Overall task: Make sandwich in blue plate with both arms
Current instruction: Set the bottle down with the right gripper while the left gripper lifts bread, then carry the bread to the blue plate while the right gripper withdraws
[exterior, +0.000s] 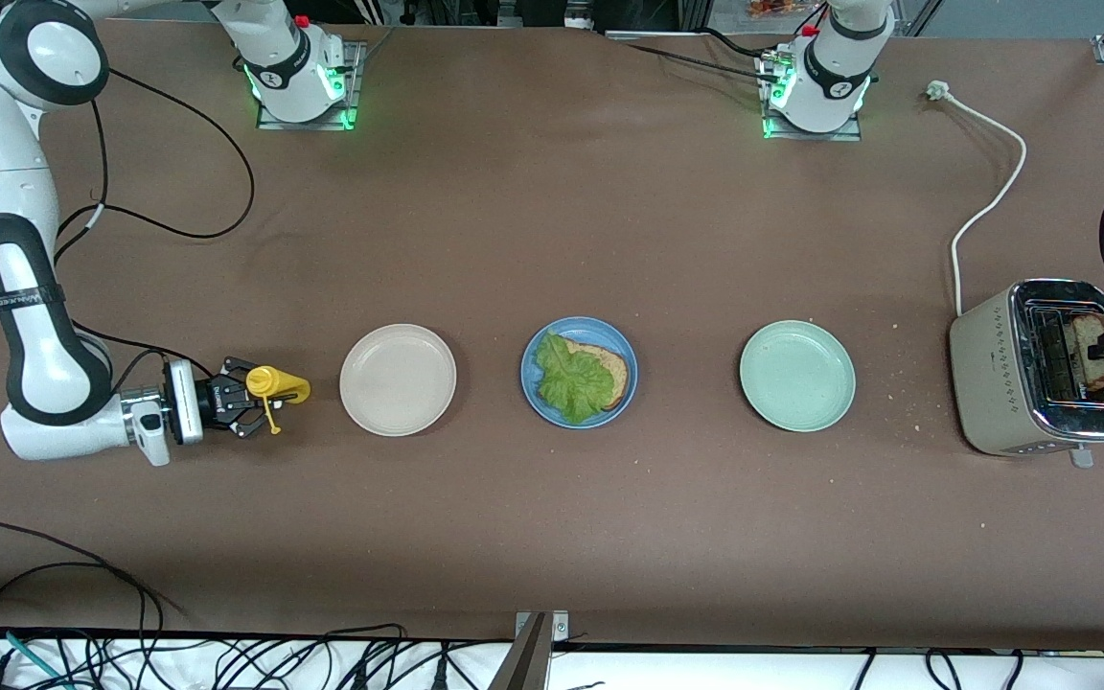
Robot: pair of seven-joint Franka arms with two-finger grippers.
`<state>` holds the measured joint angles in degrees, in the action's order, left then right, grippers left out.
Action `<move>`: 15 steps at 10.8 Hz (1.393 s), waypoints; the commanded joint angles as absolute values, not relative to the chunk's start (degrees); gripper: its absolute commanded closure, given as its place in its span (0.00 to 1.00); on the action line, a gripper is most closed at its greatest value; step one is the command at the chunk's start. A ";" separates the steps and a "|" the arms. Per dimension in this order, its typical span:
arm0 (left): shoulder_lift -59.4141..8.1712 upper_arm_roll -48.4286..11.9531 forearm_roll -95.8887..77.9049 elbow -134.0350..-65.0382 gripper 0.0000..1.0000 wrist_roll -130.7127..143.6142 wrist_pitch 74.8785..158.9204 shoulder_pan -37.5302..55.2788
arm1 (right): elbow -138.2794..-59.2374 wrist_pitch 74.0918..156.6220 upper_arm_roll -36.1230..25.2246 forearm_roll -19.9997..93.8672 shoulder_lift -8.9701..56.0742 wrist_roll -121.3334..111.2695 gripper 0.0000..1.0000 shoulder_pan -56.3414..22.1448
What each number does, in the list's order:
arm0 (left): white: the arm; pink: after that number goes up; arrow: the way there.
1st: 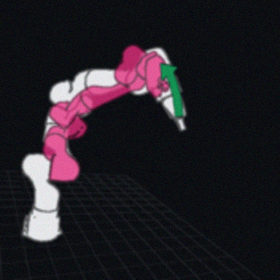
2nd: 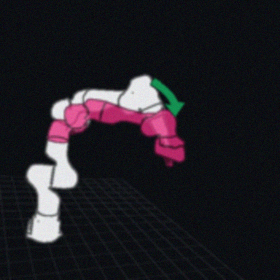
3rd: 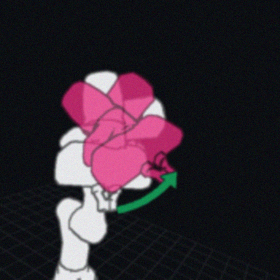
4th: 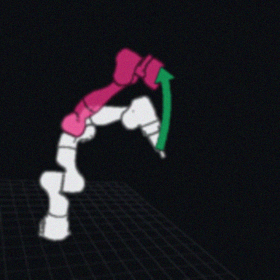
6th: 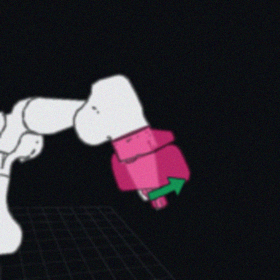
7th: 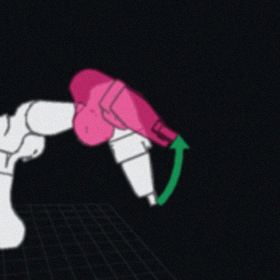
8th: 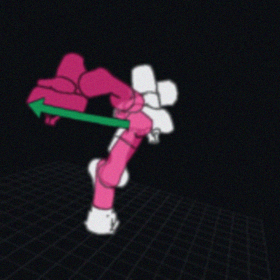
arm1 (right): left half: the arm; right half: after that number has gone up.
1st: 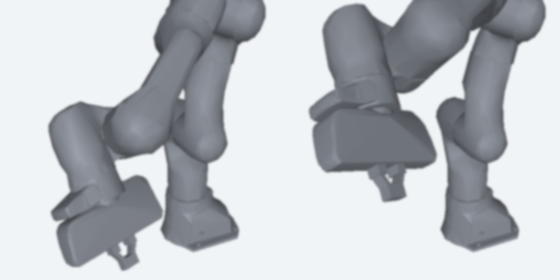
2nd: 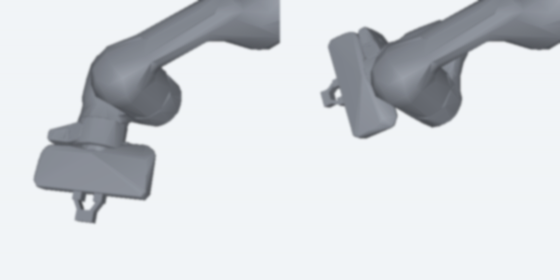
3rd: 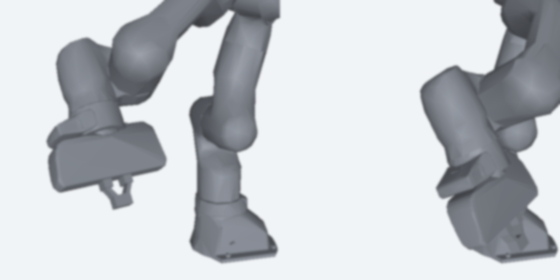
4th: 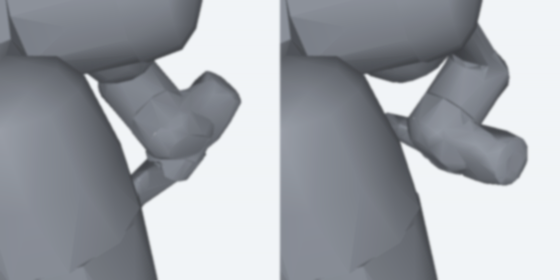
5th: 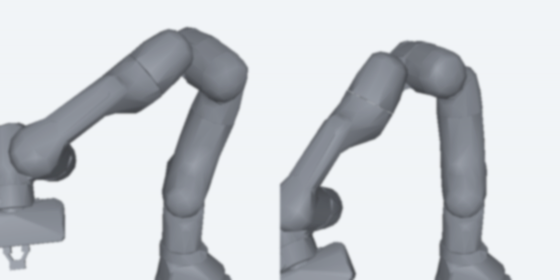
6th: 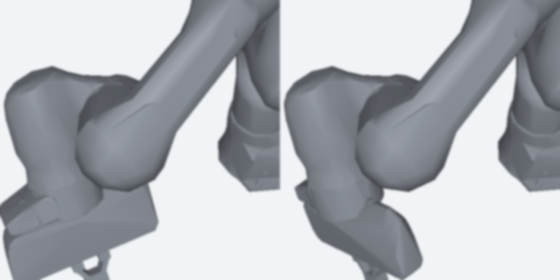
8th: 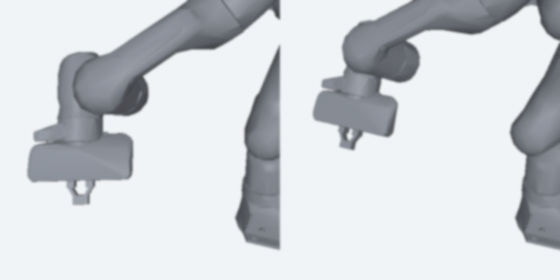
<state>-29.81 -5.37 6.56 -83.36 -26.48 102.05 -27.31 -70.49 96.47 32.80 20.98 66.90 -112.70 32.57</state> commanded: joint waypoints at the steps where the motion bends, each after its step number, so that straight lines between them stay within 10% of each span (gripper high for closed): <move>1: -29.27 -5.27 8.35 -82.09 1.00 -26.89 98.17 -26.37 | -69.08 96.77 34.28 21.36 68.29 -112.94 0.49 33.40; 5: -25.50 -5.01 8.44 -80.70 1.00 -26.98 93.81 -26.98 | -69.08 96.77 34.19 21.27 67.50 -114.08 0.00 33.84; 15: -24.34 -26.87 5.38 -69.60 1.00 -26.02 72.95 -22.69 | -69.17 95.10 30.25 18.19 59.78 -114.69 0.00 33.84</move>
<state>-23.58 -21.86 6.88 -69.83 -26.02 74.19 -23.90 -68.72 96.29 32.30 19.24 63.75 -113.81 34.04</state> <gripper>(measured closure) 0.912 0.000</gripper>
